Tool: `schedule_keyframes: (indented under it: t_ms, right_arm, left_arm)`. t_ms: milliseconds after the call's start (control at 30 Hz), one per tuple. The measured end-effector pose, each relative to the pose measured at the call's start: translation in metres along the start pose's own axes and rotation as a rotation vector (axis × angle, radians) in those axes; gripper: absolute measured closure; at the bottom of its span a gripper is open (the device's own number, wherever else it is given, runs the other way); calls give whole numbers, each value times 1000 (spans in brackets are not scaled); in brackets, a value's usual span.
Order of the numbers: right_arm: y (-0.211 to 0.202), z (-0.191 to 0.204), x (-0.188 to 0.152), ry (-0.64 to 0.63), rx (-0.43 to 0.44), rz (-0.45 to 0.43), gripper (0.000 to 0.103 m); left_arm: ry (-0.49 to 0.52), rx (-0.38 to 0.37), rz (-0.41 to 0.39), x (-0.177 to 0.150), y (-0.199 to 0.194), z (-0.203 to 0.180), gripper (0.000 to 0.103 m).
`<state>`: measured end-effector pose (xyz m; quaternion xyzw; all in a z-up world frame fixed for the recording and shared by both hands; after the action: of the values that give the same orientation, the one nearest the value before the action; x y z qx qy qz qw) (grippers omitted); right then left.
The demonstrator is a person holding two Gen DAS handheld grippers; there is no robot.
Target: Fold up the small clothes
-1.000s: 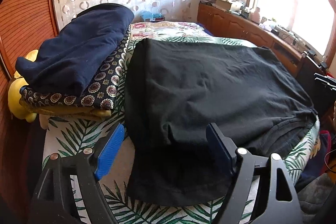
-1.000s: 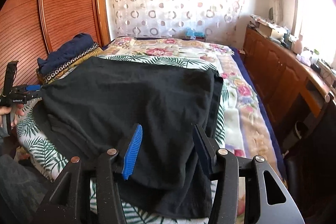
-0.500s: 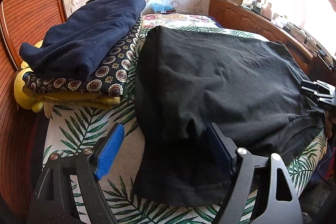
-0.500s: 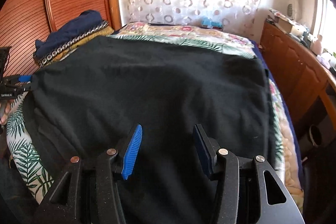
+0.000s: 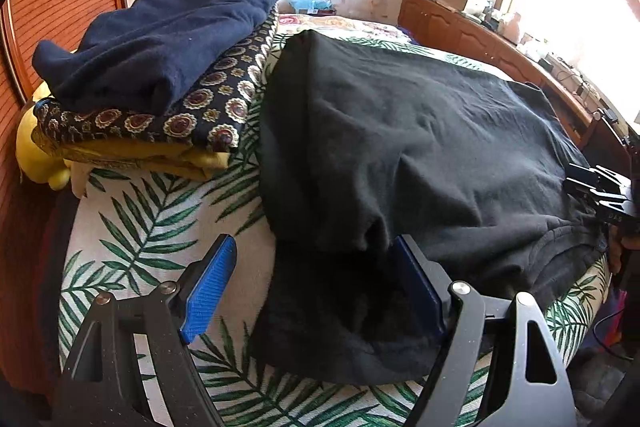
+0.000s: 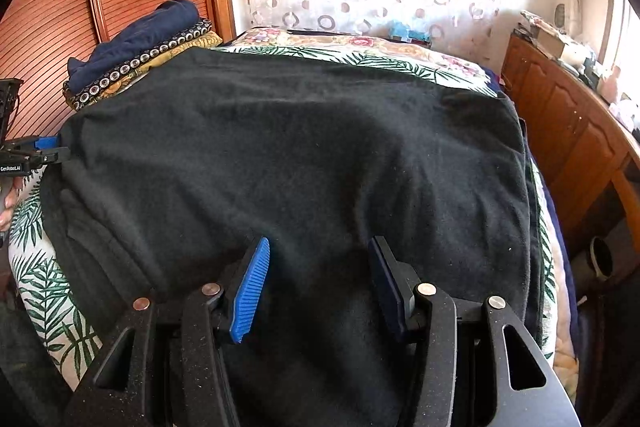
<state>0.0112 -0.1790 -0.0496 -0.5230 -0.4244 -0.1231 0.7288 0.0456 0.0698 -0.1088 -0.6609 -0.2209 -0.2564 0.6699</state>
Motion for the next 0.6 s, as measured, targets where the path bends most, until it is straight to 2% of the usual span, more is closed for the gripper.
schedule_keyframes:
  t_ms: [233, 333, 467, 600]
  right_arm:
    - [7, 0, -1, -8, -2, 3, 44]
    - [8, 1, -1, -10, -4, 3, 44]
    - [9, -1, -1, -8, -3, 2, 44]
    - [8, -1, -2, -9, -2, 1, 44]
  left_arm:
    - [-7, -18, 16, 0, 3, -2, 22]
    - [-26, -82, 10, 7, 1, -5, 22]
    - [-23, -55, 1, 12, 4, -5, 28]
    - [-45, -39, 5, 13, 8, 1, 28]
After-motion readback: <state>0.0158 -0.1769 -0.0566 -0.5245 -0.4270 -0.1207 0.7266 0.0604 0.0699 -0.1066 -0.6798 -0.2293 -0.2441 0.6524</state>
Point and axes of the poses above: each gripper's, at about its wrist camera, not at the fingertips, and y roughly the way its jaws point, z to its left, x to its top, the point moved 1 cm from there along y, roughly the way its jaws point, and after that the axes turned 11 degrees about x, right-handed, at the moved point
